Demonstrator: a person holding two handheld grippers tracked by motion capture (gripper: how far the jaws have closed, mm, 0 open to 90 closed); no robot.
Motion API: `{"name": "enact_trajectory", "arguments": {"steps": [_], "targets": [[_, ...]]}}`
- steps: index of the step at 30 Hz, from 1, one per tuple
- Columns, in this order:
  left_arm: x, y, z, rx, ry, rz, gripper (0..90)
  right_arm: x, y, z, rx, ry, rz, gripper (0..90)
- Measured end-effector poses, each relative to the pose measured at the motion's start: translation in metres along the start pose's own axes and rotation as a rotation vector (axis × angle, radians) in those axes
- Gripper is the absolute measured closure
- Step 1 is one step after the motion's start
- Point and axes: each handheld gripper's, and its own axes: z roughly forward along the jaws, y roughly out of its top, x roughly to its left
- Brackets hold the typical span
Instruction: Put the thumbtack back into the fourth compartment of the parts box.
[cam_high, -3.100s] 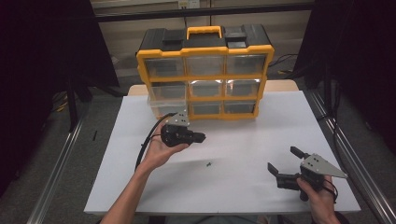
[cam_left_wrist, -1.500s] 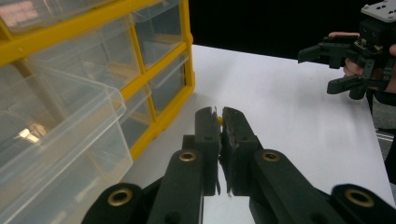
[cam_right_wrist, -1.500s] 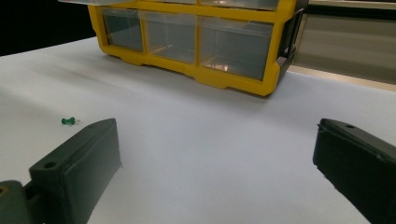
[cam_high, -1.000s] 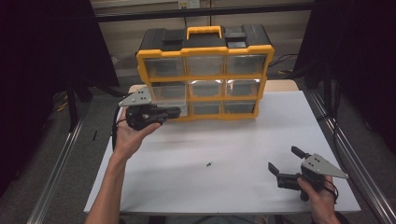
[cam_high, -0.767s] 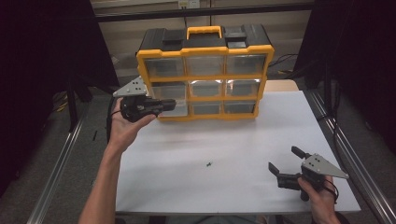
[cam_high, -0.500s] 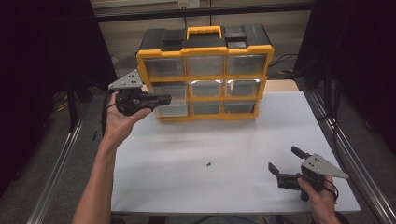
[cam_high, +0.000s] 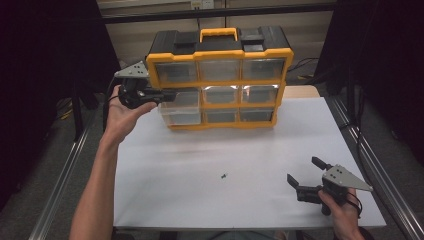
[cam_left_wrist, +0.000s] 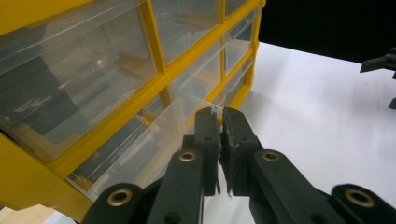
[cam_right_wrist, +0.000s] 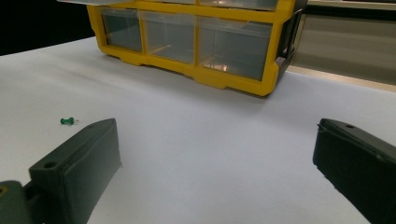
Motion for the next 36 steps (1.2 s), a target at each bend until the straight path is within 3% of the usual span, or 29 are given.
{"name": "enact_trajectory", "arguments": {"steps": [10, 19, 27, 28, 29, 30, 32, 34, 35, 36], "targets": [[0.018, 0.013, 0.02, 0.118, 0.026, -0.027, 85.6, 0.001, 0.0, 0.001, 0.002, 0.0, -0.002, 0.8], [0.033, 0.009, 0.036, 0.204, 0.031, -0.06, 85.6, 0.0, 0.0, 0.0, 0.001, 0.006, -0.004, 0.7], [0.035, 0.005, 0.046, 0.291, 0.016, -0.054, 85.6, 0.0, 0.0, 0.001, 0.005, 0.006, -0.002, 0.7], [0.037, 0.006, 0.046, 0.341, 0.009, -0.018, 85.6, 0.0, 0.0, 0.0, 0.007, 0.008, -0.004, 0.7], [0.036, 0.005, 0.049, 0.339, 0.021, -0.045, 85.5, 0.0, 0.0, 0.0, 0.007, 0.009, -0.004, 0.7], [0.038, 0.006, 0.048, 0.365, 0.014, -0.01, 85.6, 0.0, 0.0, 0.0, 0.005, 0.011, -0.004, 0.7], [0.034, 0.005, 0.052, 0.373, 0.055, -0.022, 85.6, 0.0, 0.0, 0.0, 0.005, 0.011, -0.004, 0.7], [0.034, 0.006, 0.055, 0.419, 0.044, 0.003, 85.6, 0.0, 0.0, 0.0, 0.007, 0.007, -0.005, 0.7], [0.033, 0.005, 0.057, 0.408, 0.053, -0.015, 85.6, 0.0, 0.0, 0.001, 0.004, 0.009, -0.005, 0.7], [0.033, 0.005, 0.057, 0.431, 0.046, 0.005, 85.6, 0.0, 0.0, 0.0, 0.006, 0.008, -0.005, 0.7]]}}
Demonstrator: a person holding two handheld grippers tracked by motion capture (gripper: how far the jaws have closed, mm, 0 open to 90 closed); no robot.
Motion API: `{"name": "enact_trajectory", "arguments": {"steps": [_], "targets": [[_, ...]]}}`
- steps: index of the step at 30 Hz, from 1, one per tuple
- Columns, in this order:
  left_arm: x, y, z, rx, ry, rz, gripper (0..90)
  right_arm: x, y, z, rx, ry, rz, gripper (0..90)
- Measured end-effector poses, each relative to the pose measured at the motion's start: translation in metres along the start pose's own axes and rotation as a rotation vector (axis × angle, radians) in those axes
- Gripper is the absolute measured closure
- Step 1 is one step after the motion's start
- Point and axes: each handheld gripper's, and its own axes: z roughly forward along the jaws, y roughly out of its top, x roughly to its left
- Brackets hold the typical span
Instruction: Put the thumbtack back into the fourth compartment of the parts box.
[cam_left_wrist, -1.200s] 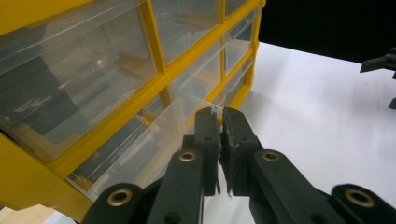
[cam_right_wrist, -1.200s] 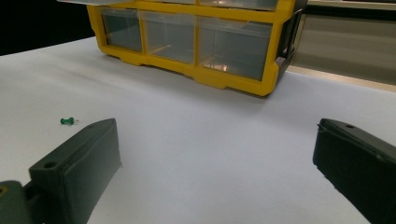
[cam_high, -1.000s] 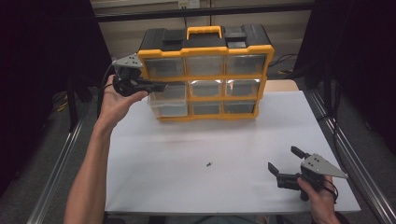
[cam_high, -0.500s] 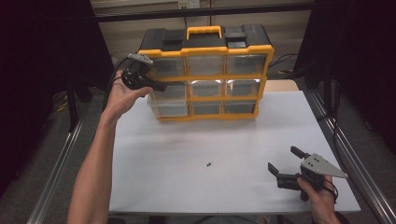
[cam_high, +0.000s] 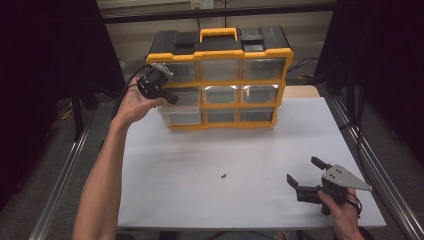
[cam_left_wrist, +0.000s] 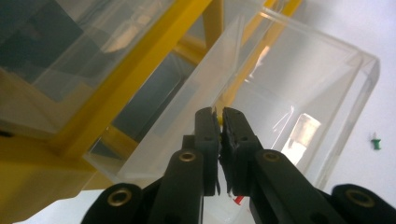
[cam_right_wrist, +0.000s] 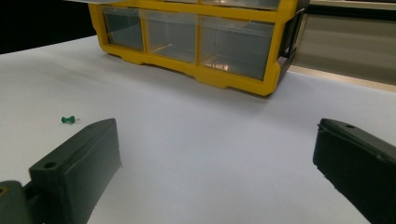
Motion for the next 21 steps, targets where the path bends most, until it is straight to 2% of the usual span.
{"name": "enact_trajectory", "arguments": {"steps": [2, 3, 5, 6, 8, 10, 11, 12, 14, 15, 16, 17, 18, 19, 20, 21], "targets": [[0.0, 0.001, 0.003, 0.019, 0.0, 0.006, 85.6, 0.0, 0.0, 0.0, -0.001, 0.0, 0.0, 0.7], [-0.002, 0.001, 0.005, 0.01, 0.008, -0.017, 85.6, 0.0, 0.0, 0.0, -0.002, 0.002, -0.001, 0.7], [0.0, 0.003, 0.005, 0.049, 0.005, 0.019, 85.6, 0.0, 0.0, 0.0, -0.002, 0.002, -0.001, 0.7], [-0.003, 0.003, 0.007, 0.021, 0.017, -0.019, 85.6, 0.0, 0.0, 0.0, -0.003, 0.002, -0.002, 0.7], [-0.003, 0.003, 0.008, 0.033, 0.02, -0.01, 85.5, 0.0, 0.0, 0.0, -0.001, 0.003, 0.0, 0.7], [-0.003, 0.004, 0.009, 0.066, 0.021, -0.003, 85.5, 0.0, 0.0, 0.0, 0.0, 0.0, 0.0, 0.7], [-0.002, 0.004, 0.009, 0.072, 0.036, 0.015, 85.5, 0.0, 0.0, 0.0, 0.0, 0.0, -0.002, 0.7], [-0.003, 0.005, 0.01, 0.076, 0.032, 0.0, 85.5, 0.0, 0.0, 0.0, -0.001, -0.001, -0.003, 0.7], [-0.003, 0.007, 0.01, 0.086, 0.03, 0.007, 85.5, 0.0, 0.0, 0.0, -0.001, -0.002, -0.003, 0.7], [-0.004, 0.008, 0.01, 0.106, 0.026, 0.014, 85.5, 0.0, 0.0, 0.0, -0.001, -0.003, -0.001, 0.7], [-0.003, 0.009, 0.01, 0.133, 0.027, 0.044, 85.5, 0.0, 0.0, 0.0, 0.0, -0.001, -0.002, 0.7], [-0.006, 0.01, 0.012, 0.111, 0.023, 0.003, 85.4, 0.0, 0.0, 0.0, 0.0, 0.0, -0.001, 0.7], [-0.004, 0.011, 0.011, 0.14, 0.019, 0.044, 85.4, 0.0, 0.0, 0.0, 0.0, 0.0, -0.003, 0.7], [-0.006, 0.011, 0.013, 0.116, 0.023, 0.01, 85.3, 0.0, 0.0, 0.0, 0.0, 0.0, -0.002, 0.7], [-0.007, 0.011, 0.014, 0.124, 0.018, 0.003, 85.3, 0.0, 0.0, 0.0, 0.0, 0.0, -0.002, 0.7], [-0.005, 0.012, 0.014, 0.137, 0.018, 0.022, 85.2, 0.0, 0.0, 0.0, -0.001, 0.001, 0.002, 0.7]]}}
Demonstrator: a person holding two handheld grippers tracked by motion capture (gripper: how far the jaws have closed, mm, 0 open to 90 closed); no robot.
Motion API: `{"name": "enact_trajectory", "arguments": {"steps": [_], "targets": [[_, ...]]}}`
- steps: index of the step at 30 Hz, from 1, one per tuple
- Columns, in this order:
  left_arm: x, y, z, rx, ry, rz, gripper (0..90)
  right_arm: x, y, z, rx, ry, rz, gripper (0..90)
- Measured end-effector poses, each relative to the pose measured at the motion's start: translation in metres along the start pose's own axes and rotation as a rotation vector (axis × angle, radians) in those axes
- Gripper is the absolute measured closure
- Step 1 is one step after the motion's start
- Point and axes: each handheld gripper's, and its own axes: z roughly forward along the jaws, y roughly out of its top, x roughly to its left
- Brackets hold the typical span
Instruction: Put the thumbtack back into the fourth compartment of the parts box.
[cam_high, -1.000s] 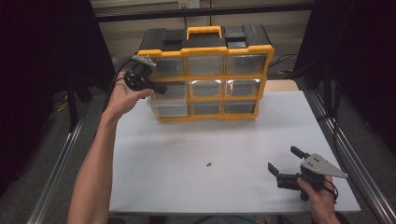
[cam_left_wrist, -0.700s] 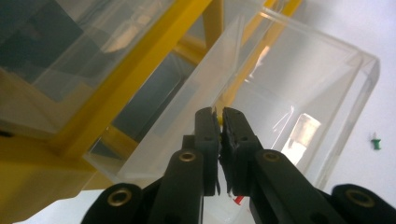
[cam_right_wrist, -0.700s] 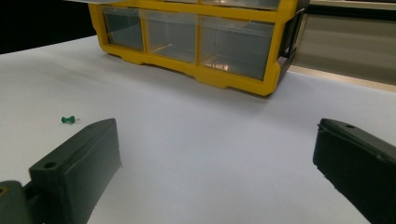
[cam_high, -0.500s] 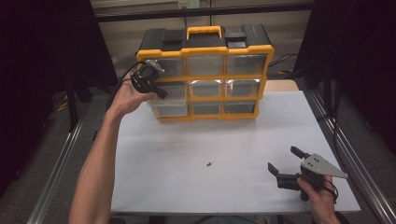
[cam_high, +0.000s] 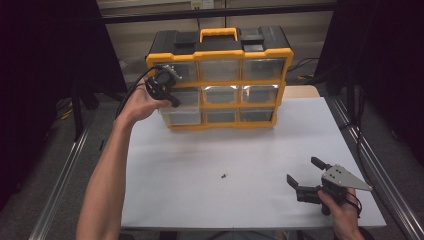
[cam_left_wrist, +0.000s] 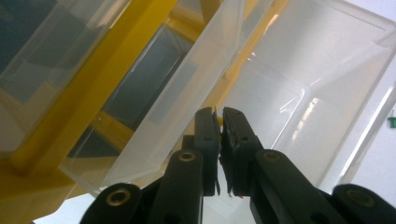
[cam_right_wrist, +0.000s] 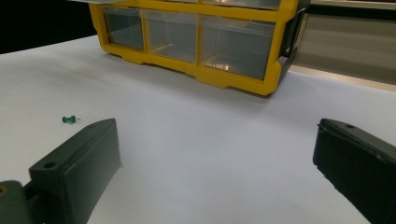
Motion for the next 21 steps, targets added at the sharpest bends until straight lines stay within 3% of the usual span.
{"name": "enact_trajectory", "arguments": {"steps": [1, 2, 4, 5, 6, 8, 16, 17, 21], "targets": [[0.0013, 0.0004, -0.0008, 0.015, -0.005, 0.014, 85.2, -0.0002, 0.0, -0.0004, 0.002, 0.002, -0.001, 0.7], [-0.0002, 0.0002, 0.0006, -0.003, -0.004, -0.011, 85.2, -0.0003, 0.0, -0.0003, 0.0, 0.003, -0.001, 0.7], [-0.0002, 0.0005, 0.0018, 0.004, -0.007, -0.015, 85.0, -0.0002, 0.0, -0.0003, 0.003, 0.003, 0.0, 0.7], [0.0023, 0.0014, 0.0013, 0.035, -0.012, 0.023, 85.0, -0.0002, 0.0, -0.0002, 0.003, 0.005, 0.001, 0.7], [0.0008, 0.0009, 0.0025, 0.027, -0.018, -0.005, 84.8, -0.0003, 0.0001, -0.0002, 0.004, 0.002, 0.001, 0.7], [-0.0002, 0.0013, 0.0043, 0.023, -0.004, -0.013, 84.7, -0.0002, 0.0, 0.0001, 0.002, 0.001, -0.002, 0.7], [0.0034, -0.001, 0.0025, 0.033, -0.008, -0.008, 83.2, -0.0002, 0.0, 0.0001, 0.005, -0.002, 0.003, 0.7], [0.0011, -0.0018, 0.0032, 0.028, -0.018, -0.028, 82.7, -0.0003, 0.0001, 0.0001, 0.005, -0.002, 0.003, 0.7], [0.0012, -0.0017, 0.0029, 0.021, -0.01, -0.028, 80.1, -0.0003, 0.0001, -0.0001, 0.004, 0.001, 0.002, 0.7]]}}
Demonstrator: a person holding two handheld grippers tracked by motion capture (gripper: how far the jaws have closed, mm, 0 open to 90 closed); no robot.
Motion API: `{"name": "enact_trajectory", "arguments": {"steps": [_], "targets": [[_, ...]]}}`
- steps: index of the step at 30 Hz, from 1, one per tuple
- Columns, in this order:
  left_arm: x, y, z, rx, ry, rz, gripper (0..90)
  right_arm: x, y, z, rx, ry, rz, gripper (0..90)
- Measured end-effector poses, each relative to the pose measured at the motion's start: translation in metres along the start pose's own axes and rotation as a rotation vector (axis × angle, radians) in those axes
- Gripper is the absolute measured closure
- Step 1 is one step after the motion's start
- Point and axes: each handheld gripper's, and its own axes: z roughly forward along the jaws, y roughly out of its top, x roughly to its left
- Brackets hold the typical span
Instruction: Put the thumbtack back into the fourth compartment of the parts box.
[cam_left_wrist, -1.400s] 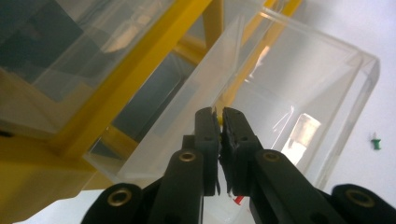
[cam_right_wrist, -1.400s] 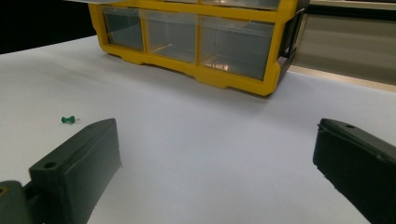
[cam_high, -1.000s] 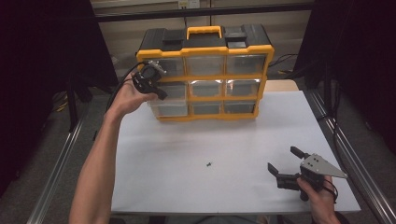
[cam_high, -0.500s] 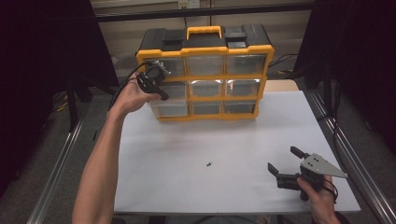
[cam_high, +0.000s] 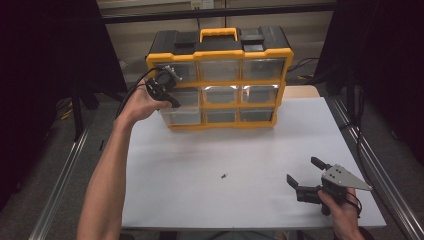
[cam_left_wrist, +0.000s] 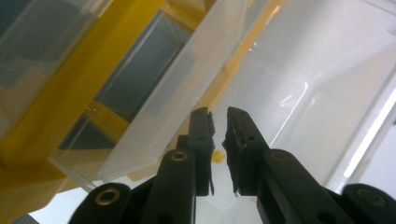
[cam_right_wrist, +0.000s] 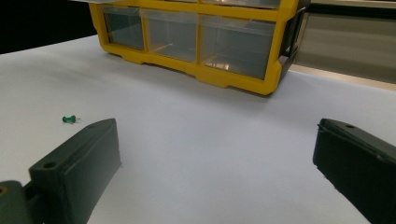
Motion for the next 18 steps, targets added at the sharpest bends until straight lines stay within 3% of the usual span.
{"name": "enact_trajectory", "arguments": {"steps": [4, 5, 7, 11, 14, 18], "targets": [[0.001, -0.001, -0.002, -0.019, 0.016, 0.001, 76.0, 0.0, 0.0, 0.0, -0.002, -0.002, -0.001, 0.7], [0.001, -0.002, -0.002, -0.03, 0.018, -0.018, 74.2, 0.0, 0.0, -0.001, -0.001, -0.001, -0.001, 0.7], [0.003, -0.004, -0.006, -0.04, 0.019, -0.003, 72.7, 0.0, 0.0, -0.001, -0.001, -0.001, -0.001, 0.7], [0.002, -0.01, -0.011, -0.126, 0.028, -0.05, 68.9, 0.0, 0.0, 0.0, -0.004, -0.002, -0.002, 0.7], [0.003, -0.014, -0.019, -0.169, 0.045, -0.027, 64.4, 0.0, 0.0, 0.0, -0.003, -0.001, -0.001, 0.7], [0.002, -0.022, -0.026, -0.272, 0.068, -0.088, 56.0, 0.0, 0.0, 0.0, -0.003, 0.001, -0.001, 0.7]]}}
